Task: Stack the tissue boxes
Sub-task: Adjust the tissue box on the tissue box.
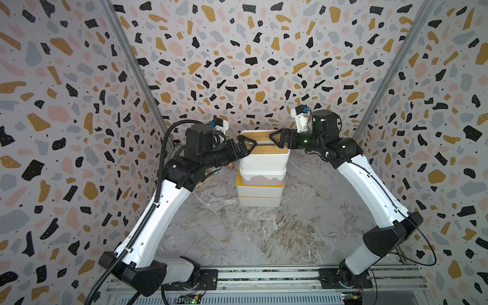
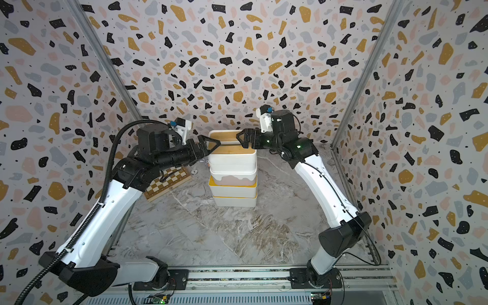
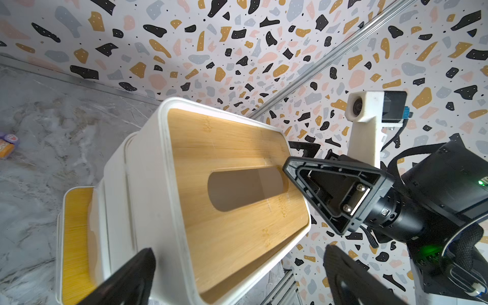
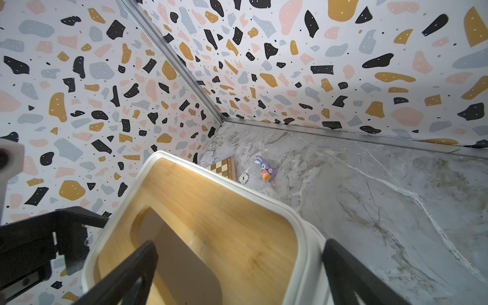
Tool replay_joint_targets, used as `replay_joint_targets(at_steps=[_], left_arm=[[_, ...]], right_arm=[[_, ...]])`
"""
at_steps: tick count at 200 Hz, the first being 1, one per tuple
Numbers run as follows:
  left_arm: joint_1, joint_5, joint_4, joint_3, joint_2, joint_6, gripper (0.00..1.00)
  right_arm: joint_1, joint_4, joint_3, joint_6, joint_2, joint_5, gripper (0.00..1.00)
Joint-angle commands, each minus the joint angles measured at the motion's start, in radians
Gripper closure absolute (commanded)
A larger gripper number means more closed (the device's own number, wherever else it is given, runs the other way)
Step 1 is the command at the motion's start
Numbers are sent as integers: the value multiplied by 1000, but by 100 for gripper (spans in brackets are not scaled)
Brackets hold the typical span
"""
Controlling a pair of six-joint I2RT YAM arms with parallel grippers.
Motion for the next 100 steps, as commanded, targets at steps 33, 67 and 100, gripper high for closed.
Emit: replay_joint_targets(at_steps=[33, 67, 100], left_arm=[[-3, -38, 31, 25, -15, 19, 0], [-3, -54, 25, 19, -28, 30, 1], [-2, -28, 39, 21, -22, 23, 1]], right_arm=[[-24, -82, 87, -31, -13, 44, 1], [-27, -113, 33, -14, -87, 46, 1], [9, -102, -25, 8, -139, 14, 1]])
